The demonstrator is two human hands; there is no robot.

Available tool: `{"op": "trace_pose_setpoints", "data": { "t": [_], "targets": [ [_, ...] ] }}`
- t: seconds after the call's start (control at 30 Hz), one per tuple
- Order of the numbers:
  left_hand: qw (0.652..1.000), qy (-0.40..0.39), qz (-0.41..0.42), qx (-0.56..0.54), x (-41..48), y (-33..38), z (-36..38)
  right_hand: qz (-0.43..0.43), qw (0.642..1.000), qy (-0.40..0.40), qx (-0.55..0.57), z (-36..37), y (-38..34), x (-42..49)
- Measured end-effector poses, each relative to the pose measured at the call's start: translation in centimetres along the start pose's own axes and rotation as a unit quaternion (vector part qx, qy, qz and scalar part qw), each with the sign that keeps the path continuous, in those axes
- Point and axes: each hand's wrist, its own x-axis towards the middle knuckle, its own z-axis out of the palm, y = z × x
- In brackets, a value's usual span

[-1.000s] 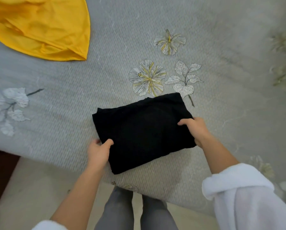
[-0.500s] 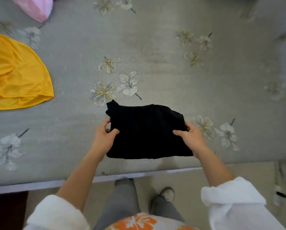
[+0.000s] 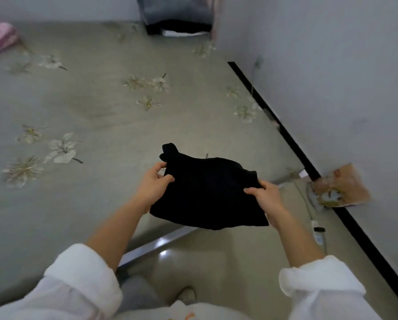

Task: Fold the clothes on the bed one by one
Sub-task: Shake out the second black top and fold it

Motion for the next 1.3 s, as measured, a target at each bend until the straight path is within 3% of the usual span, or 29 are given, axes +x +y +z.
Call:
{"op": "trace_pose_setpoints", "data": {
  "t": [0.27, 0.73, 0.97, 1.1, 1.3],
  "targets": [
    [0.993, -0.106, 0.048, 0.023, 3.4, 10.1, 14.4, 0.016, 0.996, 0.047, 0.069, -15.4, -0.2, 3.0],
    [0.987, -0.152, 0.059, 0.010, 19.6, 24.5, 36.0, 0.019, 0.991, 0.089, 0.097, -35.0, -4.5, 21.6],
    [0.977, -0.194, 0.082, 0.013, 26.5, 30.6, 45.2, 0.004, 0.983, 0.158, 0.096, -43.7, -7.2, 30.5],
    [0.976, -0.198, 0.086, 0.004, 29.8, 33.3, 51.2, 0.000, 0.986, 0.136, 0.099, -48.2, -8.6, 36.3],
    [0.983, -0.158, 0.091, 0.011, 36.2, 37.0, 60.8, -0.025, 0.997, 0.014, 0.067, -57.0, -10.8, 46.7]
  ]
}}
